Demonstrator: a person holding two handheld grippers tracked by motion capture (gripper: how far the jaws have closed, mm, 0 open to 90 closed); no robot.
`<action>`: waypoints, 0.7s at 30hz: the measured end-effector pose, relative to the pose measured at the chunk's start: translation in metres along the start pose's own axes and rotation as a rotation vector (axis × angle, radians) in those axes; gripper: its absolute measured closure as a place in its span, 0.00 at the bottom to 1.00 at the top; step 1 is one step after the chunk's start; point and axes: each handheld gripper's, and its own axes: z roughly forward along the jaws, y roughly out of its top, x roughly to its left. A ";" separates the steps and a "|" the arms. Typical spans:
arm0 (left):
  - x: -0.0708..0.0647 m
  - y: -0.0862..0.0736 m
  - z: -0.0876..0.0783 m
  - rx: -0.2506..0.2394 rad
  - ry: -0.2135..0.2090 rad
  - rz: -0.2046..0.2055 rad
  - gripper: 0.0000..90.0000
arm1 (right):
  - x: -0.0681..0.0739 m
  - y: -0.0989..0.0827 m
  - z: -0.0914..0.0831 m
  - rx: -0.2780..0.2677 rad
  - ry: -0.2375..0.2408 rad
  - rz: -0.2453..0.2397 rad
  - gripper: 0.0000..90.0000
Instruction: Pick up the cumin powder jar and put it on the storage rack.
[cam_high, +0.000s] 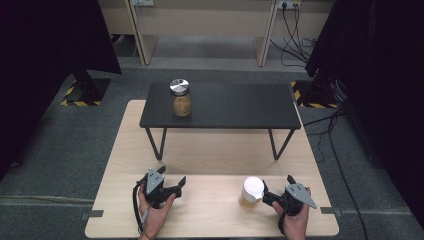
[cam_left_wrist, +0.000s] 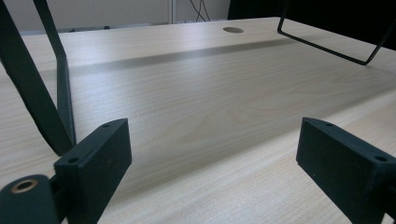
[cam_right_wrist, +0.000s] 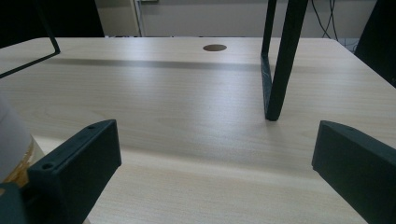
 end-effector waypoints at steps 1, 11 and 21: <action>0.000 0.000 0.000 -0.001 0.000 -0.002 0.11 | 0.000 0.000 0.000 0.001 0.000 0.000 0.01; -0.001 0.000 0.000 0.002 0.000 0.002 0.11 | -0.001 0.000 0.000 0.001 0.004 0.003 0.01; -0.001 0.000 -0.001 0.001 0.001 0.002 0.11 | -0.001 0.000 0.000 -0.002 0.005 0.001 0.01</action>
